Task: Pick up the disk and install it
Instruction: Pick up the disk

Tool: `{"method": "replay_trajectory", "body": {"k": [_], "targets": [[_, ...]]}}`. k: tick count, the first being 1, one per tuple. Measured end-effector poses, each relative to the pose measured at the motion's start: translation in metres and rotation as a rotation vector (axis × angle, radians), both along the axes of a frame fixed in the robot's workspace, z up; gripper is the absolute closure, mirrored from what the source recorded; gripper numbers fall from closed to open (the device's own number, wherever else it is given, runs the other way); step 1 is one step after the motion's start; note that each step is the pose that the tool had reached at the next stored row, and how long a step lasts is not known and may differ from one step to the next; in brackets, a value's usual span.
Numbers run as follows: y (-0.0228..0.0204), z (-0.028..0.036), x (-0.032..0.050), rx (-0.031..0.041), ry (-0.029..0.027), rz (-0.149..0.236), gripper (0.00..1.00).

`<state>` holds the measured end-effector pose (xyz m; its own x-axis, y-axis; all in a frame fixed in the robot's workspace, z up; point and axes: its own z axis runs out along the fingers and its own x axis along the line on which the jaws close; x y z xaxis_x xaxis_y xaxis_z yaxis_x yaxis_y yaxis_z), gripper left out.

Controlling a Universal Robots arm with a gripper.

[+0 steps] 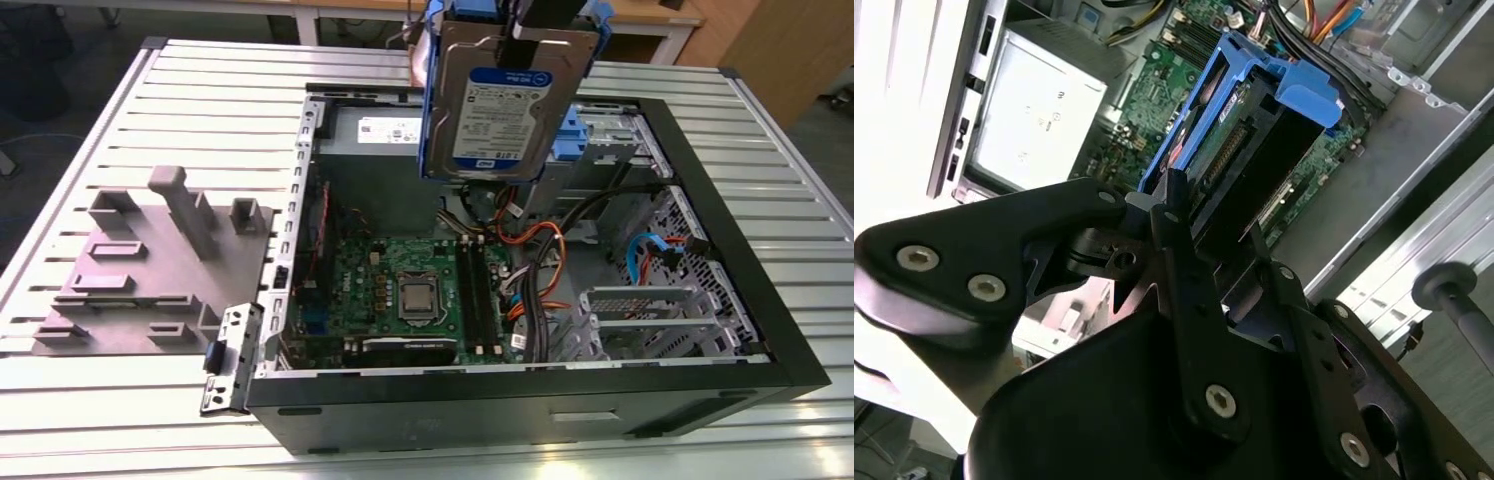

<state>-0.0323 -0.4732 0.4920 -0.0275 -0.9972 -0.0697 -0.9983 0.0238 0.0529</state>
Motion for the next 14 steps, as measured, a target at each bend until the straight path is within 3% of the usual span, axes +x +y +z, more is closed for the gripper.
{"method": "replay_trajectory", "body": {"k": [14], "targets": [[-0.0202, -0.0001, 0.0000, -0.0002, 0.0000, 0.000, 0.65]]}}
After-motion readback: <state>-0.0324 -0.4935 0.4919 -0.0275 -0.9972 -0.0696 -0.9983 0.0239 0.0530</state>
